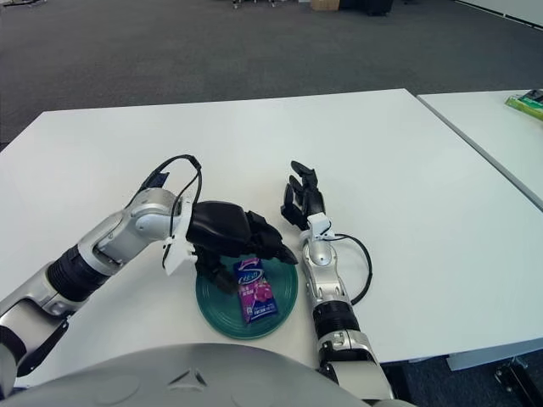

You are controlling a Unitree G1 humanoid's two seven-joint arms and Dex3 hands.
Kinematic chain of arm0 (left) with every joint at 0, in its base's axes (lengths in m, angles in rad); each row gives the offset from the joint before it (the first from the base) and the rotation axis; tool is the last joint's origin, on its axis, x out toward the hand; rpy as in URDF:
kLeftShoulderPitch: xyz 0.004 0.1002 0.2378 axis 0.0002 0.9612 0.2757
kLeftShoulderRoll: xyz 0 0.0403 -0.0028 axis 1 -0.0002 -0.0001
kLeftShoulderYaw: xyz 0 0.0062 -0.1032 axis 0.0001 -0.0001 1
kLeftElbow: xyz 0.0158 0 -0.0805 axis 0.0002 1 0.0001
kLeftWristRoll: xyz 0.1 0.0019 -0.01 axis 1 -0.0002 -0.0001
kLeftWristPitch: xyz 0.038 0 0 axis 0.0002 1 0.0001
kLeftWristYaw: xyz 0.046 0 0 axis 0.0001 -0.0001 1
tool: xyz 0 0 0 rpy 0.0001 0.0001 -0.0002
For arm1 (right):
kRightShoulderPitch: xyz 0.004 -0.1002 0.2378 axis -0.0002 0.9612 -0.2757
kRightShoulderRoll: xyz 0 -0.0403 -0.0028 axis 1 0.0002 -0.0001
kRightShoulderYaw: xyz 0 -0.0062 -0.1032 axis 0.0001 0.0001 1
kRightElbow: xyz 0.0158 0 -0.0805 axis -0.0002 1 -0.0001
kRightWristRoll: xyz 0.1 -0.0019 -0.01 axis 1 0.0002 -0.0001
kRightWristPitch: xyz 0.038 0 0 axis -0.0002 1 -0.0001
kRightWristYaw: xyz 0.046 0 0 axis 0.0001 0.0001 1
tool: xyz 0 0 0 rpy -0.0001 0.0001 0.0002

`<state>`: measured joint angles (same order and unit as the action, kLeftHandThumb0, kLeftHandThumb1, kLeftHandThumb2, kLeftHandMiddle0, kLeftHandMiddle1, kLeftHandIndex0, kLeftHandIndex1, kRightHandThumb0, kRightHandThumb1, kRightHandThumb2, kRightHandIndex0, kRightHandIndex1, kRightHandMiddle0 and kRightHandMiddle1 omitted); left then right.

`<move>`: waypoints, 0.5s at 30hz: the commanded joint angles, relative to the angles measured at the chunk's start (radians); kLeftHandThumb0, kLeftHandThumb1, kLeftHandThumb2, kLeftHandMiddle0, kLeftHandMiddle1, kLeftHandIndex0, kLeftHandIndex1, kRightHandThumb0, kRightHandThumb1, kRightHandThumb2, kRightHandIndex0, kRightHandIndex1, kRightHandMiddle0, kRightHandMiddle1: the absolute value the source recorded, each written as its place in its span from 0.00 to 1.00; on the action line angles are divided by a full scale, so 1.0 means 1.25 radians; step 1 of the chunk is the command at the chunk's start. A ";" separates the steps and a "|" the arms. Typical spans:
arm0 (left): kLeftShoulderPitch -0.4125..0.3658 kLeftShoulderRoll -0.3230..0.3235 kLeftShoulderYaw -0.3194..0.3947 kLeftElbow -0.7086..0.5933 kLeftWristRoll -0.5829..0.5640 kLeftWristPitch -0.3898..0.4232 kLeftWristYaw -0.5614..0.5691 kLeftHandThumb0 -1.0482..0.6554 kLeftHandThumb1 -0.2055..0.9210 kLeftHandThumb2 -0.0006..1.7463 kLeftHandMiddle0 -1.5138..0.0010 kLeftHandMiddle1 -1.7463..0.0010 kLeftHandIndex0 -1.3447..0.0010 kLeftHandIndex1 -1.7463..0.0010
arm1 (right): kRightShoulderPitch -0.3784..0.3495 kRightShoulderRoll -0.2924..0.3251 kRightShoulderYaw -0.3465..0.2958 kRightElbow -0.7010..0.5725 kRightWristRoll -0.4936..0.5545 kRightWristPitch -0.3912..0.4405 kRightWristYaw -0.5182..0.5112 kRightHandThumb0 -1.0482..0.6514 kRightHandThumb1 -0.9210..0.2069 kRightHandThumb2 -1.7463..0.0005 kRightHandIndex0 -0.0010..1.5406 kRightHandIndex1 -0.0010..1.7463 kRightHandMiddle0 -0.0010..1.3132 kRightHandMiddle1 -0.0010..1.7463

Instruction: Put the gum into the plate.

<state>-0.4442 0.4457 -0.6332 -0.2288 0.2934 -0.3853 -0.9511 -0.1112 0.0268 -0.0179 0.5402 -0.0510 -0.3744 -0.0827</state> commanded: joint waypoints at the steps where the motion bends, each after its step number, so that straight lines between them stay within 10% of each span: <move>1: -0.032 0.011 0.017 0.032 -0.035 -0.013 -0.019 0.00 1.00 0.48 0.91 1.00 1.00 0.91 | 0.072 0.013 -0.021 0.122 0.032 0.044 0.013 0.29 0.00 0.54 0.24 0.01 0.00 0.41; 12: -0.033 0.016 0.096 0.160 -0.145 -0.052 -0.002 0.00 1.00 0.45 0.99 1.00 1.00 1.00 | 0.036 0.038 -0.068 0.164 0.118 0.045 0.078 0.29 0.00 0.59 0.26 0.02 0.00 0.46; 15: -0.008 0.026 0.154 0.176 -0.209 -0.006 0.007 0.00 1.00 0.44 1.00 1.00 1.00 1.00 | 0.123 0.039 -0.032 0.029 0.089 0.044 0.080 0.29 0.00 0.59 0.26 0.02 0.00 0.46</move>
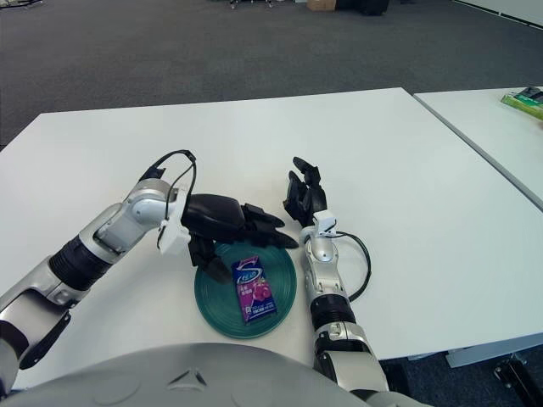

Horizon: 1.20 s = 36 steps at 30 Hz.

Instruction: Put the gum into the plate.

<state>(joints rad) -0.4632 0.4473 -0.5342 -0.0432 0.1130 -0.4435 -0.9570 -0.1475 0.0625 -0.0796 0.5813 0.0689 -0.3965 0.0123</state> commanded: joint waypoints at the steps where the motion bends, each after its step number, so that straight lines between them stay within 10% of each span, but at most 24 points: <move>1: 0.024 0.026 0.097 0.027 -0.084 0.064 0.023 0.00 1.00 0.43 0.99 1.00 1.00 1.00 | 0.179 0.001 0.030 -0.039 -0.028 0.053 0.002 0.28 0.00 0.58 0.25 0.01 0.00 0.44; 6: 0.220 -0.176 0.206 0.189 -0.170 0.087 0.287 0.00 1.00 0.45 0.99 1.00 1.00 1.00 | 0.170 -0.025 0.054 -0.031 -0.085 0.070 -0.017 0.26 0.00 0.54 0.22 0.00 0.00 0.39; 11: 0.370 -0.336 0.290 0.046 -0.342 0.167 0.460 0.00 1.00 0.46 1.00 1.00 1.00 1.00 | 0.163 -0.027 0.051 -0.027 -0.085 0.094 -0.020 0.26 0.00 0.52 0.21 0.00 0.00 0.38; 24: 0.502 -0.448 0.405 -0.102 -0.265 0.351 0.799 0.00 1.00 0.52 1.00 1.00 1.00 1.00 | 0.118 -0.039 0.041 -0.010 -0.081 0.125 -0.041 0.26 0.00 0.51 0.21 0.00 0.00 0.39; 36: 0.546 -0.467 0.373 0.043 -0.100 0.241 0.891 0.01 1.00 0.59 1.00 1.00 1.00 1.00 | 0.107 -0.037 0.036 -0.026 -0.071 0.127 -0.046 0.30 0.00 0.49 0.18 0.00 0.00 0.36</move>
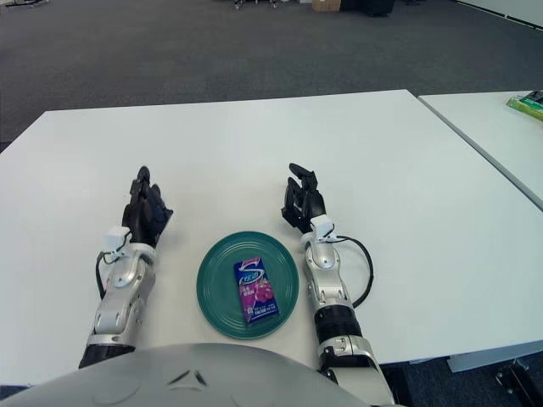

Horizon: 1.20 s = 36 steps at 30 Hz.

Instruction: Put the gum into the plate.

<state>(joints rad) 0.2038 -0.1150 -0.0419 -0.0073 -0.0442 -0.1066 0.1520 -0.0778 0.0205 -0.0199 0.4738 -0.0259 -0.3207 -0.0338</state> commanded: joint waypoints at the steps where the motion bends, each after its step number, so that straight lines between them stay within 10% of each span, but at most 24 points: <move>1: 0.022 -0.018 -0.026 0.010 0.029 -0.032 0.002 0.02 1.00 0.59 1.00 1.00 1.00 1.00 | 0.051 -0.002 -0.012 0.061 0.005 0.064 -0.009 0.30 0.00 0.48 0.18 0.00 0.00 0.36; 30: 0.149 0.007 -0.045 -0.006 -0.010 -0.120 -0.072 0.02 1.00 0.58 0.98 0.99 0.96 0.98 | 0.096 -0.006 -0.005 0.096 0.001 -0.100 0.011 0.26 0.00 0.45 0.11 0.00 0.00 0.26; 36: 0.175 0.004 -0.042 0.006 -0.039 -0.178 -0.108 0.01 1.00 0.56 0.92 0.99 0.98 0.80 | 0.114 -0.004 -0.001 0.090 -0.007 -0.124 0.003 0.24 0.00 0.45 0.10 0.00 0.00 0.25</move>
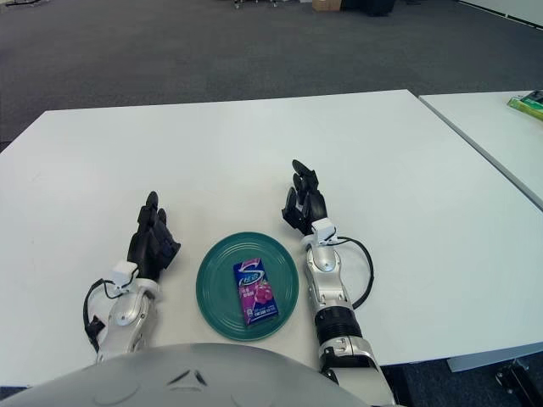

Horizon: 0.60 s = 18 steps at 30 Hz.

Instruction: Put the gum into the plate.

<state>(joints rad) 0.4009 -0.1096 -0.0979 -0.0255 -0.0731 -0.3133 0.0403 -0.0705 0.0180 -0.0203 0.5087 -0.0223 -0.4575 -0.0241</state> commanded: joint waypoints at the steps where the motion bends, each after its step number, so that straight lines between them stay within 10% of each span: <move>1: 0.015 0.000 0.008 0.031 -0.030 -0.028 -0.032 0.01 1.00 0.56 0.91 0.99 0.99 0.76 | 0.110 -0.002 -0.001 0.062 -0.011 -0.017 -0.007 0.24 0.00 0.45 0.10 0.00 0.00 0.25; 18: 0.018 0.002 0.031 0.090 -0.135 -0.151 -0.167 0.00 1.00 0.56 0.85 0.99 1.00 0.55 | 0.200 -0.009 0.014 0.016 -0.022 -0.100 -0.009 0.23 0.00 0.47 0.05 0.00 0.00 0.18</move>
<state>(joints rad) 0.4066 -0.1117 -0.0648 0.0578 -0.2284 -0.4814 -0.1389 -0.0285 0.0181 -0.0059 0.4492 -0.0245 -0.5533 -0.0330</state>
